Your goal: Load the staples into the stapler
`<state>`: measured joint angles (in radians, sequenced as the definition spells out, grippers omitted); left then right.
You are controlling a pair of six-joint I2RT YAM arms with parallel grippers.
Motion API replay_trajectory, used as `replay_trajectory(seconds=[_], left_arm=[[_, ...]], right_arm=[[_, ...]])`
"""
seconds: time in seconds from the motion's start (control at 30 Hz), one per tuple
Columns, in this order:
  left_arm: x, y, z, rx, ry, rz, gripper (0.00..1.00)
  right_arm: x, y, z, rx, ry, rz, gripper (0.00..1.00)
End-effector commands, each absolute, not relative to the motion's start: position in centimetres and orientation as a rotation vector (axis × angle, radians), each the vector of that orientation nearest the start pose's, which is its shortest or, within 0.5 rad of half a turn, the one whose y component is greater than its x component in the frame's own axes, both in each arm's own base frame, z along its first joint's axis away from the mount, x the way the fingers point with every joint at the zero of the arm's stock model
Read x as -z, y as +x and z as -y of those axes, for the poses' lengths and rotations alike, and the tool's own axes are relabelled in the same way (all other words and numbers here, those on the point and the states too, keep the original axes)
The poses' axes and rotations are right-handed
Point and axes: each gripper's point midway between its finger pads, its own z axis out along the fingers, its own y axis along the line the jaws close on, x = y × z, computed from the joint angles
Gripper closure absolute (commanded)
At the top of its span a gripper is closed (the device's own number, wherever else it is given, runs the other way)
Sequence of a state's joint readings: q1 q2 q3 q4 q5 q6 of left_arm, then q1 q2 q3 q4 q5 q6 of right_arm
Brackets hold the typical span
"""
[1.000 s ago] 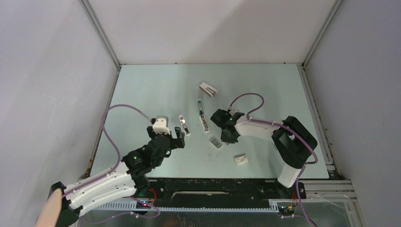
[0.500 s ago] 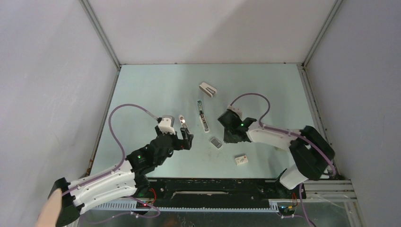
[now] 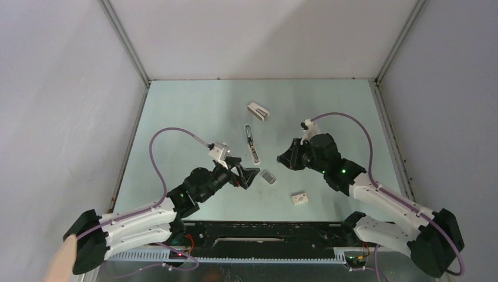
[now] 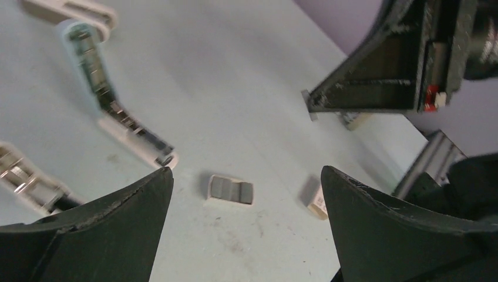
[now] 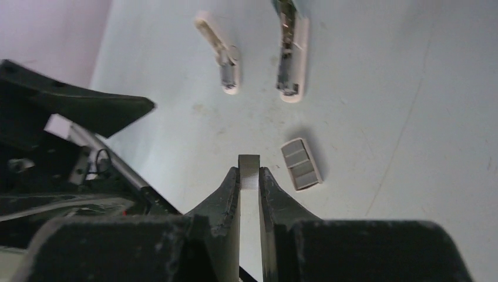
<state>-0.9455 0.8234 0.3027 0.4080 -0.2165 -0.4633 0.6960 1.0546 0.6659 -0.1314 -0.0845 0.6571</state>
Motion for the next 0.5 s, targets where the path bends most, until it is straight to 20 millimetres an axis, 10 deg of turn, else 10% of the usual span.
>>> replay_trajectory(seconds=[0.0, 0.47], left_arm=[[-21.9, 19.2, 27.9, 0.971, 0.49, -1.437, 0.01], [-24.3, 17.8, 29.6, 0.729, 0.803, -1.007, 0.03]], right_arm=[[-19.7, 22.3, -25.8, -1.08, -0.257, -2.05, 0.89], [-22.9, 18.9, -27.4, -1.378, -0.471, -1.929, 0.88]])
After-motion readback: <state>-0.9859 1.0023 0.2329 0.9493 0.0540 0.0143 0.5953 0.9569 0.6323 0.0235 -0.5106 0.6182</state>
